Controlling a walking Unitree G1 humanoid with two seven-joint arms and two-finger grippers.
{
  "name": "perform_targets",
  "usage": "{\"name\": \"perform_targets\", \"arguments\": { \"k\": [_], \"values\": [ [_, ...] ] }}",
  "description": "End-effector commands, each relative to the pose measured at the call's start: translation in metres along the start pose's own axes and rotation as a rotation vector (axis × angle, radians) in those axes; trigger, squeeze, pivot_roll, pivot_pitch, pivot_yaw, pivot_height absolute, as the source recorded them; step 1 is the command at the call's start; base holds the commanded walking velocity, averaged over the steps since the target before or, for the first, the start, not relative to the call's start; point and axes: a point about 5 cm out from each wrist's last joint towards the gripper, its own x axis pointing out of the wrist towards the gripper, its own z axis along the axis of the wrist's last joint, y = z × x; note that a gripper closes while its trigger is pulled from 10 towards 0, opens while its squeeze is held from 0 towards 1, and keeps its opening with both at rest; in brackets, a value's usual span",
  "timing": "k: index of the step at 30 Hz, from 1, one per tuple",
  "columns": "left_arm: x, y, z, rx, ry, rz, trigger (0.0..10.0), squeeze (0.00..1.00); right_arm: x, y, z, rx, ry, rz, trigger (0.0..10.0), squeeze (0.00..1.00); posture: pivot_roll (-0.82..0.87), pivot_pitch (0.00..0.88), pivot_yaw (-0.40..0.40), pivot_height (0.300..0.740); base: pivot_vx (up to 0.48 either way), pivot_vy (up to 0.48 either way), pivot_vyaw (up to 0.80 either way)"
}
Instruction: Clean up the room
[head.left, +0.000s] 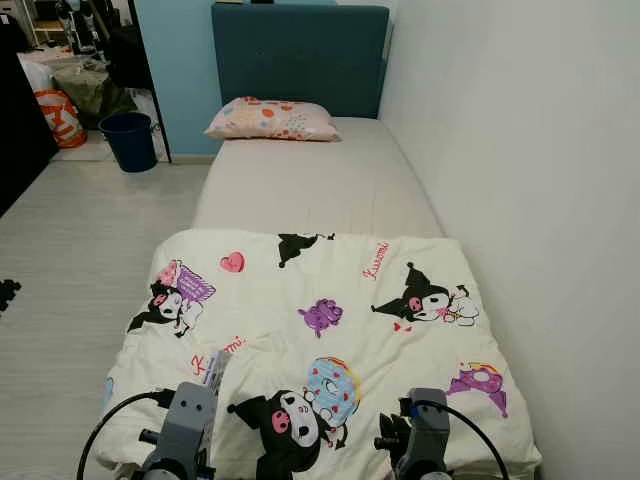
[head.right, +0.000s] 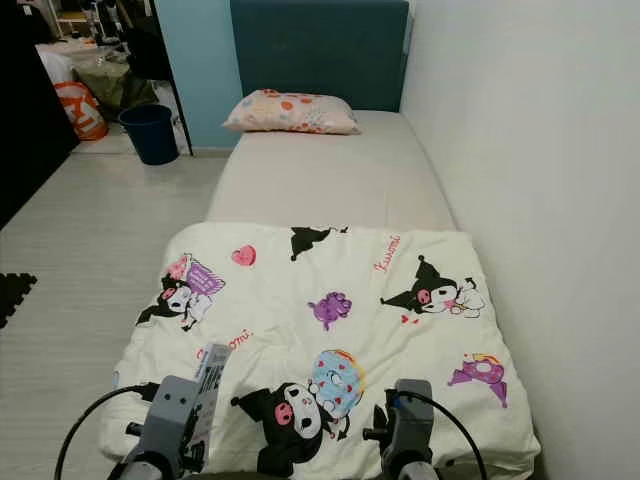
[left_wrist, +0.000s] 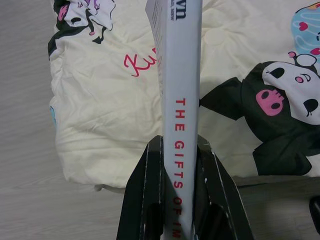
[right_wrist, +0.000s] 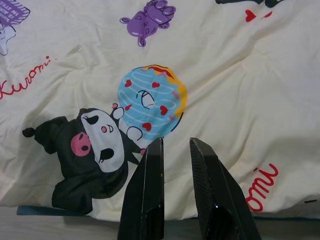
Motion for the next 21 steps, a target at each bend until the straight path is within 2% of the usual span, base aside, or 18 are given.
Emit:
{"name": "perform_targets", "arguments": {
  "k": [1, 5, 21],
  "values": [
    [-0.0010, -0.0029, -0.0004, 0.003, -0.010, -0.008, 10.0, 0.00, -0.0007, 0.0000, -0.0026, -0.017, 0.016, -0.007, 10.0, 0.00, 0.04, 0.138, -0.031, 0.728, 0.000, 0.000, 0.00],
    [-0.0008, -0.0034, -0.0002, 0.001, -0.014, -0.005, 10.0, 0.00, -0.0012, -0.0010, -0.0030, -0.067, 0.015, -0.019, 10.0, 0.00, 0.03, 0.136, -0.035, 0.728, 0.000, 0.000, 0.00],
    [-0.0011, -0.0059, -0.0022, -0.015, -0.007, 0.006, 10.0, 0.00, -0.0003, -0.0042, -0.0019, -0.101, 0.024, -0.032, 10.0, 0.00, 0.03, 0.142, -0.046, 0.728, 0.000, 0.000, 0.00]
  ]
}}
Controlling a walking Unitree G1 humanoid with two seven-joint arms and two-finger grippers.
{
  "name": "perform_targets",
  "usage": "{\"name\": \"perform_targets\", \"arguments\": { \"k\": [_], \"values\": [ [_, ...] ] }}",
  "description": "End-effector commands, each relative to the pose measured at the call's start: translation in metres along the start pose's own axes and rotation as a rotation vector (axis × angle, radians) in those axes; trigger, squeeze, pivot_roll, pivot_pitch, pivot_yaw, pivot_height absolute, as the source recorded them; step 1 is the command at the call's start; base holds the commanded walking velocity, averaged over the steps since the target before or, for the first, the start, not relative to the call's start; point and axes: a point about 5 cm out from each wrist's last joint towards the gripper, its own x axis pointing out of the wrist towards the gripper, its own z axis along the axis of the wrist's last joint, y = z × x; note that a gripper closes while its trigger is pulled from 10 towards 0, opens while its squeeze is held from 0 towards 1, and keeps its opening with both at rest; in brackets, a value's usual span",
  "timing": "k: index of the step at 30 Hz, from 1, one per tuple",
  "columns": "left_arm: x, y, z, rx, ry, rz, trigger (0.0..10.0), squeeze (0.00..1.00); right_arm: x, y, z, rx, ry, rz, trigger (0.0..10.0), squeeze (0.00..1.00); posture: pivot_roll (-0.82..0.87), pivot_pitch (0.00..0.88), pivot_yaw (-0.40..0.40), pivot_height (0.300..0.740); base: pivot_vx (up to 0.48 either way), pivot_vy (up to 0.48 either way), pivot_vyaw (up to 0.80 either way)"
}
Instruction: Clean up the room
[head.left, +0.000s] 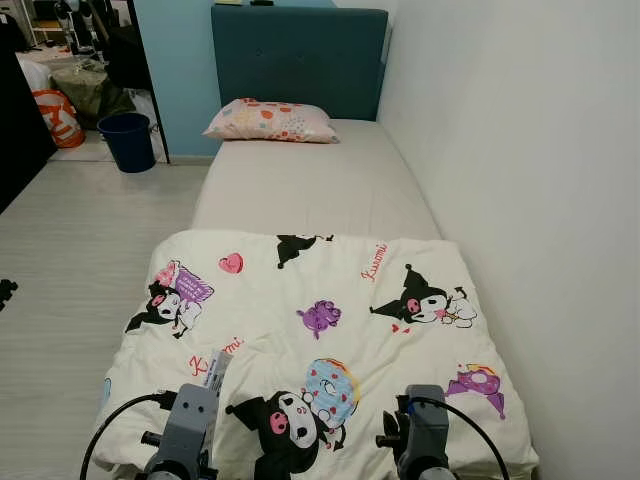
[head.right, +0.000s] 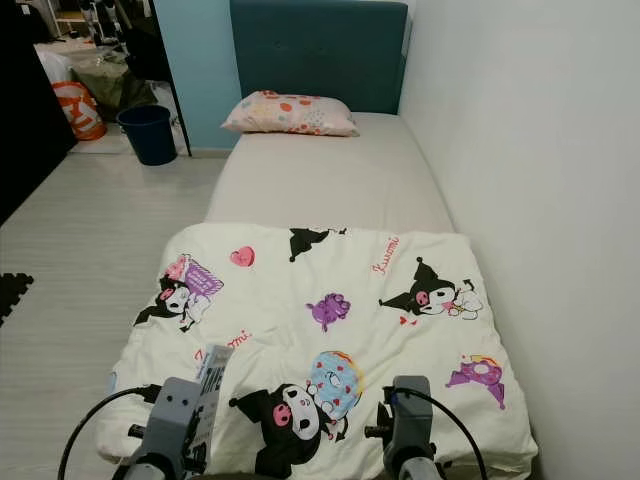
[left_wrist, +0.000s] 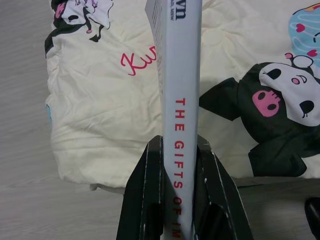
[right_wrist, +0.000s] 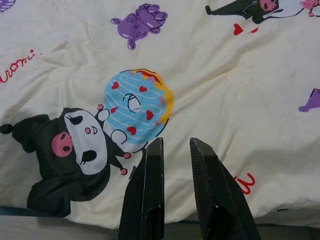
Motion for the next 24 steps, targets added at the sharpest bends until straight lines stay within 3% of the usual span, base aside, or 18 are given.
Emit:
{"name": "perform_targets", "arguments": {
  "k": [1, 24],
  "values": [
    [-0.0011, -0.0021, -0.0003, -0.004, -0.014, -0.001, 10.0, 0.00, -0.0034, -0.0016, -0.0074, -0.006, 0.025, -0.009, 10.0, 0.00, 0.03, 0.142, -0.046, 0.728, 0.000, 0.000, 0.00],
    [0.0020, 0.0034, 0.0018, 0.009, -0.022, 0.010, 10.0, 0.00, -0.0002, 0.0011, -0.0047, -0.017, 0.022, -0.012, 10.0, 0.00, 0.05, 0.119, -0.055, 0.728, 0.000, 0.000, 0.00]
  ]
}}
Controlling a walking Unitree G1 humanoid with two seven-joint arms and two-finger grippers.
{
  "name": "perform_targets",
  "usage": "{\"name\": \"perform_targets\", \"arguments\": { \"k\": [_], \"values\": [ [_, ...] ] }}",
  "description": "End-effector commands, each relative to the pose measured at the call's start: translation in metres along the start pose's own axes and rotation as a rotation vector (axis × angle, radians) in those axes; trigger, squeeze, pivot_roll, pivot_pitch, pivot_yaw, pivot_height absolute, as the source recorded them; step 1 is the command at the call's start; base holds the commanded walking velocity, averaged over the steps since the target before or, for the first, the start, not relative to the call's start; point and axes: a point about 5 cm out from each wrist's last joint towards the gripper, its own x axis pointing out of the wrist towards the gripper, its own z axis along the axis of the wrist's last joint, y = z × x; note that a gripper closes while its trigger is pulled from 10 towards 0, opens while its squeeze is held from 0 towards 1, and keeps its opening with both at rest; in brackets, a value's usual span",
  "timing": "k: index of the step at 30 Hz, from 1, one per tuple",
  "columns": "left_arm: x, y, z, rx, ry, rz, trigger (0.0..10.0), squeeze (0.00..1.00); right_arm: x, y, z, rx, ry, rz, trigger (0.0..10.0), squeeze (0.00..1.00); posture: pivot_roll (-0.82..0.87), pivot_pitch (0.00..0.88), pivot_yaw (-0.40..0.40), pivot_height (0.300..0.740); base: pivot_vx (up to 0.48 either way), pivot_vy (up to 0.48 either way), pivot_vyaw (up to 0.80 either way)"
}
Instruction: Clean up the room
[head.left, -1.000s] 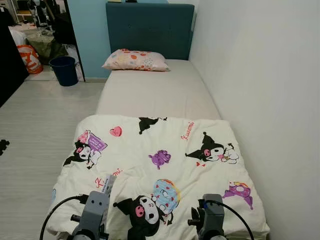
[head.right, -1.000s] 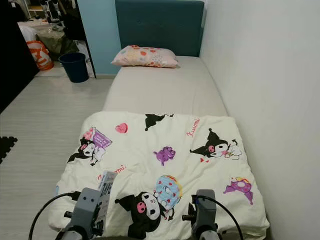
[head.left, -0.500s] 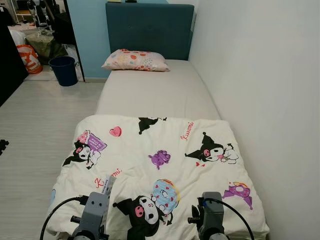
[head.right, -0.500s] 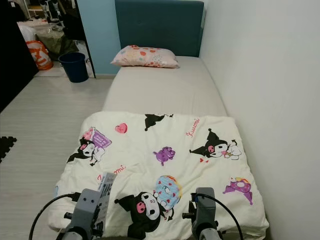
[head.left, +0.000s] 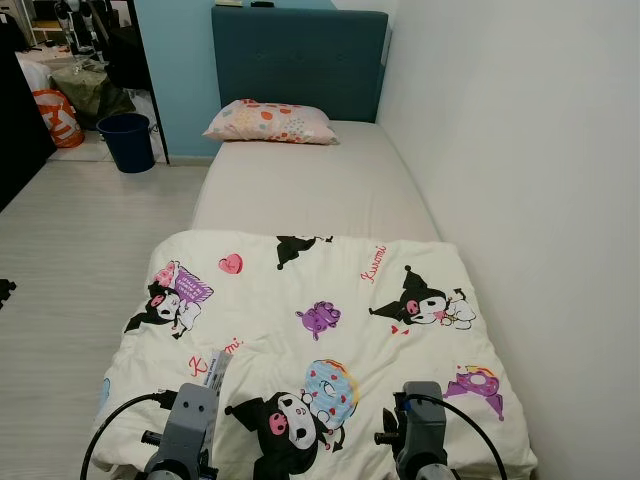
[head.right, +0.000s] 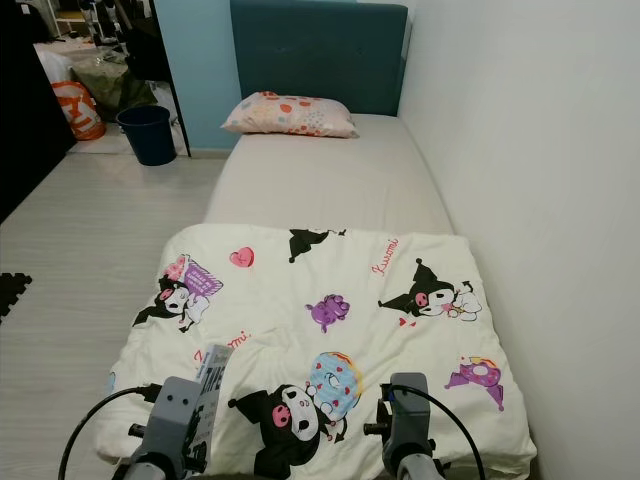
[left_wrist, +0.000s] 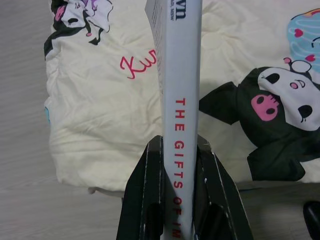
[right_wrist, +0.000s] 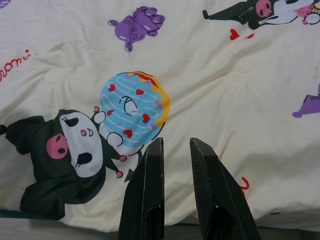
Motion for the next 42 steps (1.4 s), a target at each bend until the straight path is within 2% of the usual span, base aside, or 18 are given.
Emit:
{"name": "perform_targets", "arguments": {
  "k": [1, 16, 32, 42],
  "values": [
    [0.0004, 0.0026, 0.0005, 0.007, -0.016, 0.011, 10.0, 0.00, -0.0023, 0.0001, -0.0061, -0.004, 0.023, 0.000, 10.0, 0.00, 0.05, 0.117, -0.063, 0.728, 0.000, 0.000, 0.00],
    [-0.0035, 0.0034, -0.0047, 0.004, -0.010, 0.023, 10.0, 0.00, 0.0012, 0.0034, -0.0031, -0.029, 0.026, 0.026, 10.0, 0.00, 0.05, 0.108, -0.078, 0.728, 0.000, 0.000, 0.00],
    [0.0008, -0.0017, -0.0029, 0.003, -0.010, 0.011, 10.0, 0.00, -0.0027, -0.0038, -0.0078, -0.047, 0.037, 0.008, 10.0, 0.00, 0.04, 0.110, -0.065, 0.728, 0.000, 0.000, 0.00],
    [-0.0017, 0.0004, -0.0058, 0.012, -0.004, 0.012, 10.0, 0.00, -0.0043, -0.0029, -0.0103, -0.045, 0.040, 0.005, 10.0, 0.00, 0.05, 0.132, -0.067, 0.728, 0.000, 0.000, 0.00]
  ]
}}
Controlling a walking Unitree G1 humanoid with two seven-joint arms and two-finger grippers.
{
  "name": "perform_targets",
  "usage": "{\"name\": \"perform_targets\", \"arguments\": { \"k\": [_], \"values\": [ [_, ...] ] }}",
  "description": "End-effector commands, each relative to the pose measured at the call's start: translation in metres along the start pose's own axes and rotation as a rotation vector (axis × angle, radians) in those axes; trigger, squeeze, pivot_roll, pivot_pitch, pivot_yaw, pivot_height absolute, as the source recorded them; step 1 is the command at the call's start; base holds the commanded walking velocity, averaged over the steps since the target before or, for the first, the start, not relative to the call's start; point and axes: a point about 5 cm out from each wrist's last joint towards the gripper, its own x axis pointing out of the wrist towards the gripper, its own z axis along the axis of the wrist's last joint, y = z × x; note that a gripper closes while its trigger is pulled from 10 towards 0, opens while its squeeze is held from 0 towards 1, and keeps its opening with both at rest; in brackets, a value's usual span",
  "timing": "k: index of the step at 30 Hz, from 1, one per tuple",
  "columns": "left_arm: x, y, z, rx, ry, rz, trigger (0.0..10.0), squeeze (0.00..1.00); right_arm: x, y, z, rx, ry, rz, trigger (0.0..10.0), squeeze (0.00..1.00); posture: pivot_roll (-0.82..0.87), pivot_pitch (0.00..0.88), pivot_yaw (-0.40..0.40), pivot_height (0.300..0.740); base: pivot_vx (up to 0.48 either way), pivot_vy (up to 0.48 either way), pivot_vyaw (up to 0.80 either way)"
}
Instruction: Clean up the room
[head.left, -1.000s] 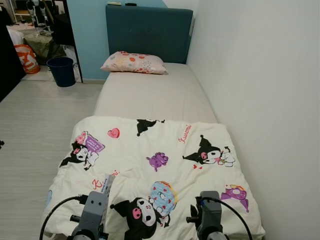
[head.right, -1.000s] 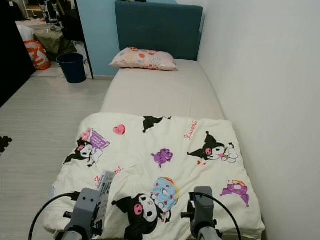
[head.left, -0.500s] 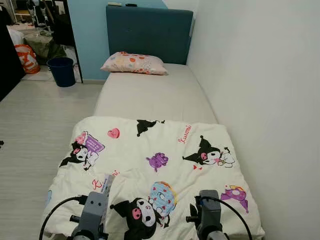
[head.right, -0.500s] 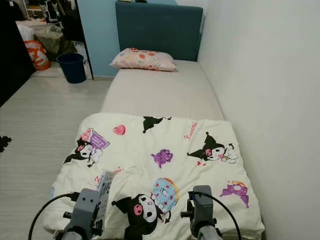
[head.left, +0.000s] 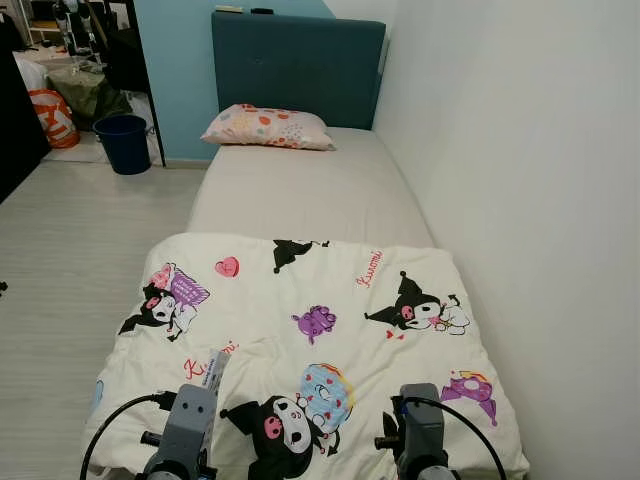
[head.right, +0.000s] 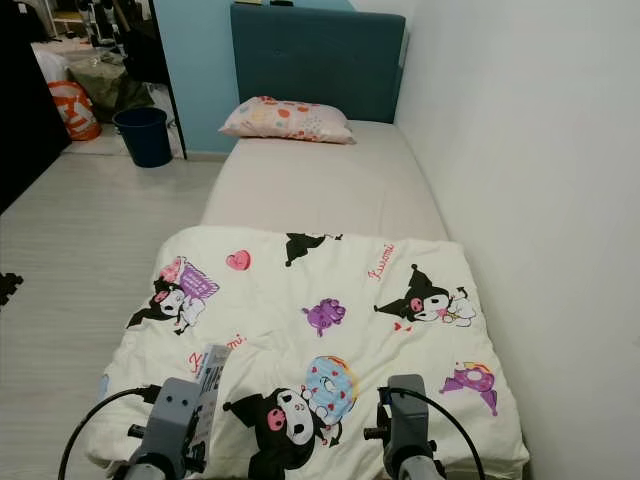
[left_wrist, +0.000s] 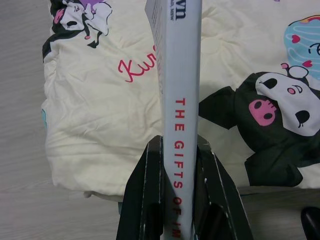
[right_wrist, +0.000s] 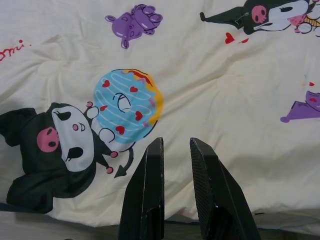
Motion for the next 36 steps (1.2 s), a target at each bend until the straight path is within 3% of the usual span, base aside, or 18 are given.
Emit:
{"name": "perform_targets", "arguments": {
  "k": [1, 36],
  "values": [
    [-0.0030, 0.0007, -0.0028, 0.010, -0.004, 0.002, 10.0, 0.00, -0.0029, 0.0013, -0.0072, -0.005, 0.024, 0.002, 10.0, 0.00, 0.04, 0.133, -0.068, 0.728, 0.000, 0.000, 0.00],
    [-0.0002, -0.0005, -0.0017, 0.011, -0.003, 0.000, 10.0, 0.00, -0.0016, 0.0010, -0.0072, -0.010, 0.036, 0.000, 10.0, 0.00, 0.05, 0.129, -0.065, 0.728, 0.000, 0.000, 0.00]
  ]
}}
